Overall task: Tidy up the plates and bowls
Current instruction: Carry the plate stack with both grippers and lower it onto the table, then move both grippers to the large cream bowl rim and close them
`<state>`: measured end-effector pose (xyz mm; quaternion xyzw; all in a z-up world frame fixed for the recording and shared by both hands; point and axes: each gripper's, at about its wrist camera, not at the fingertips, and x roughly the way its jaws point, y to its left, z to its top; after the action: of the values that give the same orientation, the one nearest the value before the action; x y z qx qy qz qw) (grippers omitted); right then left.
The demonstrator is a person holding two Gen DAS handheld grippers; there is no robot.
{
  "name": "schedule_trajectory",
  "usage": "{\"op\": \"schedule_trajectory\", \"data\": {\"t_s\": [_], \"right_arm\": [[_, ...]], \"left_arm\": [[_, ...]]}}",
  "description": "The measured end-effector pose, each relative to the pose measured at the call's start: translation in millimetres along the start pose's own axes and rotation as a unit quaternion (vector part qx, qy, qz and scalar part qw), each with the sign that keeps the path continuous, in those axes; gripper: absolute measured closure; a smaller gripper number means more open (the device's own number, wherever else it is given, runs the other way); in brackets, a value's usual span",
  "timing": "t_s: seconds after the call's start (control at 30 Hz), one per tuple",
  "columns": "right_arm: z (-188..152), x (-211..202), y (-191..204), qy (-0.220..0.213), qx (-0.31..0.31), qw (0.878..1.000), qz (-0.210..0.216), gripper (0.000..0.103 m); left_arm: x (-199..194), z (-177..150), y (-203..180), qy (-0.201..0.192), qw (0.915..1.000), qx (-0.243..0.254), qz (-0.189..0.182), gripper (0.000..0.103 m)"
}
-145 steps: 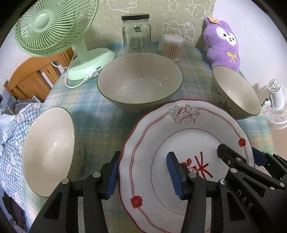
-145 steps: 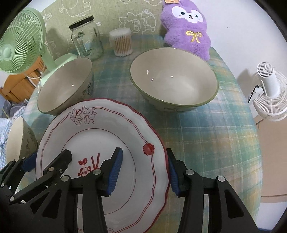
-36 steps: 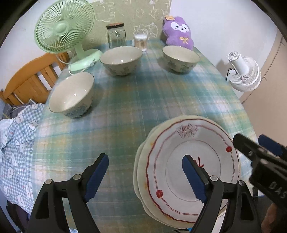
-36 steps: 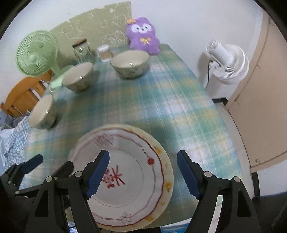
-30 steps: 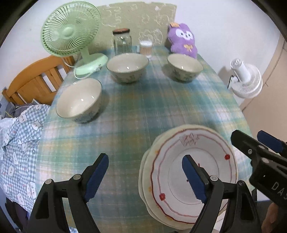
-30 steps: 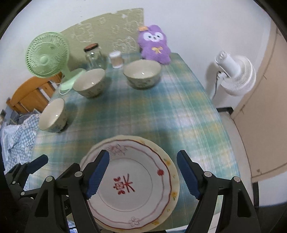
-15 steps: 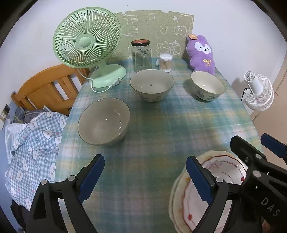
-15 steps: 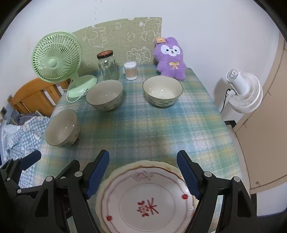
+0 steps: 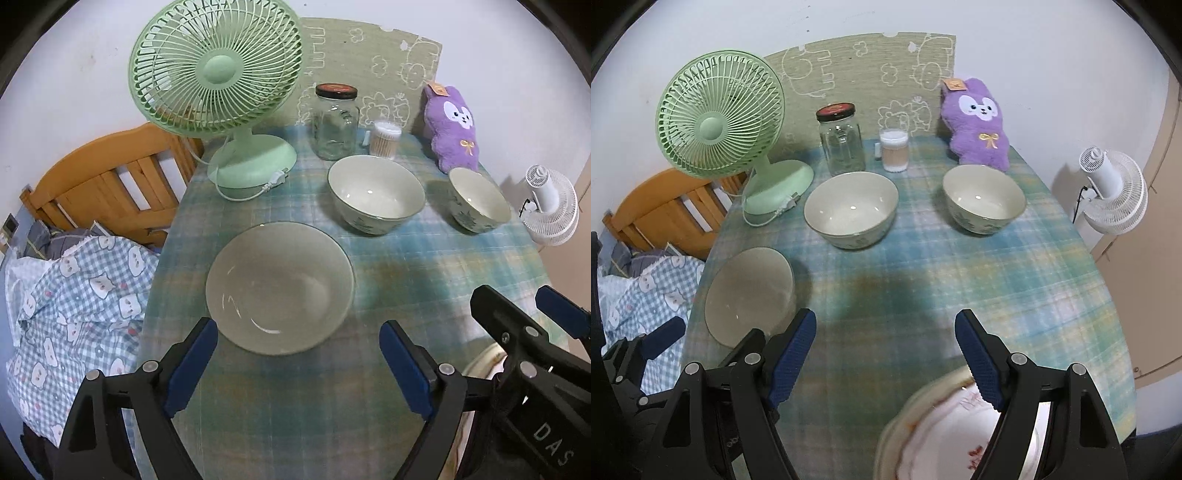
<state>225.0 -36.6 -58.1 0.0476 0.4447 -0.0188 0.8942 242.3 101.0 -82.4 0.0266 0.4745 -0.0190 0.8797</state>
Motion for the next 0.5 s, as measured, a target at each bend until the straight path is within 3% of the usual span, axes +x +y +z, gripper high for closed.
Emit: {"op": "schedule_trajectory", "data": {"t_s": [0.1, 0.3, 0.5], "right_arm": [[4.0, 7.2, 7.9, -0.001, -0.005, 1.000, 0.000, 0.023], [10.0, 29.5, 32.8, 0.000, -0.010, 1.000, 0.001, 0.023], [14.2, 55.1, 58.4, 0.007, -0.008, 1.000, 0.016, 0.025]], "left_arm": [[6.0, 2.9, 8.5, -0.005, 1.0000, -0.007, 0.004, 0.014], [26.8, 10.1, 30.8, -0.016, 0.9979, -0.007, 0.063, 0.020], [52.8, 13.9, 55.0, 0.008, 0.9982, -0.019, 0.056, 0.030]]}}
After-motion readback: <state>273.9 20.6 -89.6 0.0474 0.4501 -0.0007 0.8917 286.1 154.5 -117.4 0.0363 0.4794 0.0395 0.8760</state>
